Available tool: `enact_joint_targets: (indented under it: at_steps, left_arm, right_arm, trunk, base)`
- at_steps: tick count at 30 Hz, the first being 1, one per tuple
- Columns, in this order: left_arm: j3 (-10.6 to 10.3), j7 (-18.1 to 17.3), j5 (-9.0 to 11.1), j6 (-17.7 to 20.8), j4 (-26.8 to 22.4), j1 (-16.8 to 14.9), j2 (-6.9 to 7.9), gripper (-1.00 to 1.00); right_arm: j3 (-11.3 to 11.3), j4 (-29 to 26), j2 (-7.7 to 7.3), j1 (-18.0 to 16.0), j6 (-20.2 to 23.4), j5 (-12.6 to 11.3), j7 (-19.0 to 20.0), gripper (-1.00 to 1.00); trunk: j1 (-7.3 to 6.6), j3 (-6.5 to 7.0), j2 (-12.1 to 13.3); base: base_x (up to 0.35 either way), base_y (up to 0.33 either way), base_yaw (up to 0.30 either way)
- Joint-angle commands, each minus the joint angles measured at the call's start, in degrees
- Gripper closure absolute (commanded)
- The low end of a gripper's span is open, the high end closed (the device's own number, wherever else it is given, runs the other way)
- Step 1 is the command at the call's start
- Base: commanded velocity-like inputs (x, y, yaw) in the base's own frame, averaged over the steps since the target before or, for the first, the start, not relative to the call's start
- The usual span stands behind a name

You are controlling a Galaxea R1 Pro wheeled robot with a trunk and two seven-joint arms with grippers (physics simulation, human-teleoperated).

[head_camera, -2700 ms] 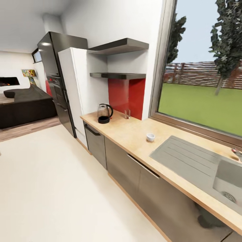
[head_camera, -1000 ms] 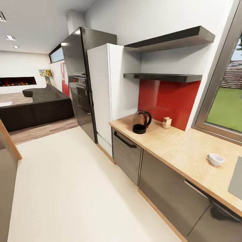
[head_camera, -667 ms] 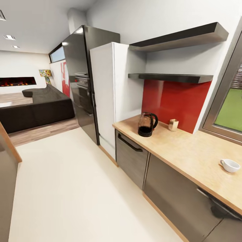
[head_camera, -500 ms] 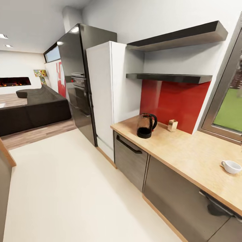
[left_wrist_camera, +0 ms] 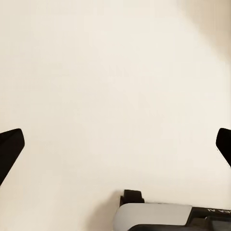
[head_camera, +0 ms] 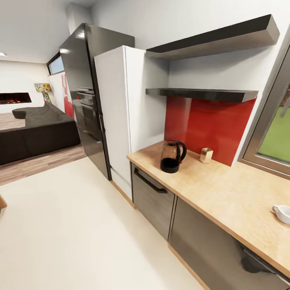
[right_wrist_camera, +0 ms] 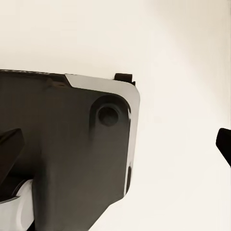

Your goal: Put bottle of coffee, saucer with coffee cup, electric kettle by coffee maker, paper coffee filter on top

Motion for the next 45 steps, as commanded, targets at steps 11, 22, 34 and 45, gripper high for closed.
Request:
enact_joint_targets:
  at_steps: [11,22,34,45]
  left_arm:
    - [0.6,0.6,-0.9,-0.2,0.0,1.2,0.75,-1.00]
    - [0.6,0.8,-0.9,-0.1,0.1,2.4,2.01,-1.00]
    - [0.5,0.8,-1.0,-0.1,0.1,3.0,2.05,-1.00]
    - [0.5,0.8,-1.0,-0.1,0.1,6.2,2.10,-1.00]
  right_arm:
    - [0.4,-0.1,0.03,0.0,0.2,-0.6,0.3,-1.00]
    - [0.4,-0.1,0.97,0.0,0.3,-0.7,0.3,-1.00]
    - [0.6,-11.7,4.38,0.0,0.2,-0.2,0.2,-1.00]
    - [0.7,-48.7,10.43,-0.1,0.8,8.0,0.3,-1.00]
  trunk:
    - [0.04,-0.09,-0.1]
    - [0.04,0.23,-0.1]
    - [0.04,0.51,-0.1]
    - [0.04,0.51,-0.1]
  base:
    - [0.022,-0.013,-0.022]
    - [0.000,0.051,-0.238]
    - [0.000,0.130,-0.194]
    - [0.000,0.001,-0.006]
